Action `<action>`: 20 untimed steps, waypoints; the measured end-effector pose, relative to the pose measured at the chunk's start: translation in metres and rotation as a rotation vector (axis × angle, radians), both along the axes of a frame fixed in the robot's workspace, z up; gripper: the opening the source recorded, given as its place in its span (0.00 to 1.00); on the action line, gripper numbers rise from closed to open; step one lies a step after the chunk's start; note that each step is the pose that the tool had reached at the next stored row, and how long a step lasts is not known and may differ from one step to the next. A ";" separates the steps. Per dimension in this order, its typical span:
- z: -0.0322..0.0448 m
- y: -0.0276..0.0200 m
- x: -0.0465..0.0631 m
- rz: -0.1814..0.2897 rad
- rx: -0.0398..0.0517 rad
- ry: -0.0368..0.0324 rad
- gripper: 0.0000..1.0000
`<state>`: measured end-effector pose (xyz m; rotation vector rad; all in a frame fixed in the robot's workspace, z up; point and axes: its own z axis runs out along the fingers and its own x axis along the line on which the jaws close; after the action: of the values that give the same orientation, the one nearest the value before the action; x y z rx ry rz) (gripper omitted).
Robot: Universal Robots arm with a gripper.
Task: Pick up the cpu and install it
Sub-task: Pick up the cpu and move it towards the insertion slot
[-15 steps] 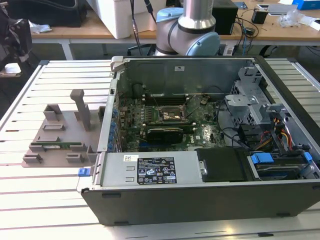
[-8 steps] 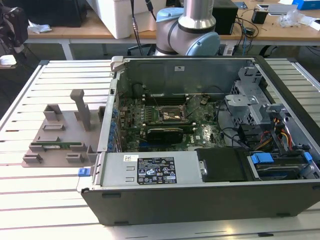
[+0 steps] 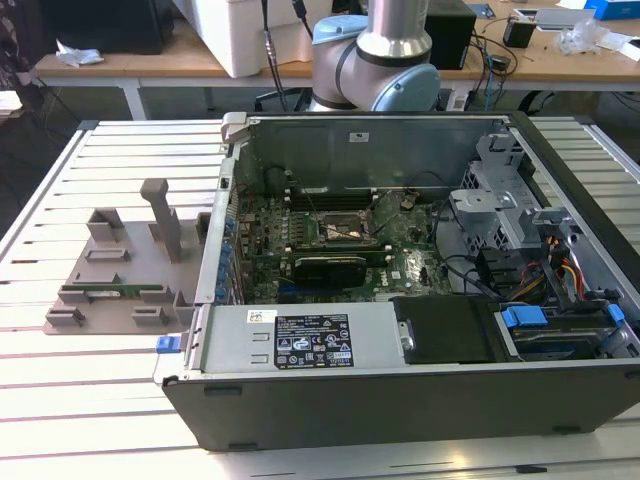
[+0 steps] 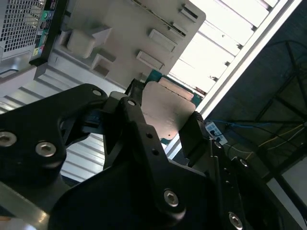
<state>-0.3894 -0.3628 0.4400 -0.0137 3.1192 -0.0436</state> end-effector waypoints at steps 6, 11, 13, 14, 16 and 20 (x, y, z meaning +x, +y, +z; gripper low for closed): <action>0.0000 -0.0001 0.000 0.000 0.0172 0.0000 0.55; -0.0001 -0.0001 0.020 0.000 0.0170 0.0003 0.55; 0.0000 -0.0002 0.032 0.000 0.0170 0.0012 0.55; -0.0001 -0.0001 0.037 0.000 0.0171 0.0015 0.55; 0.0000 -0.0001 0.049 0.000 0.0169 0.0030 0.55; -0.0002 -0.0001 0.077 0.000 0.0170 0.0056 0.55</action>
<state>-0.3123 -0.3629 0.4398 -0.0135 3.1250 -0.0171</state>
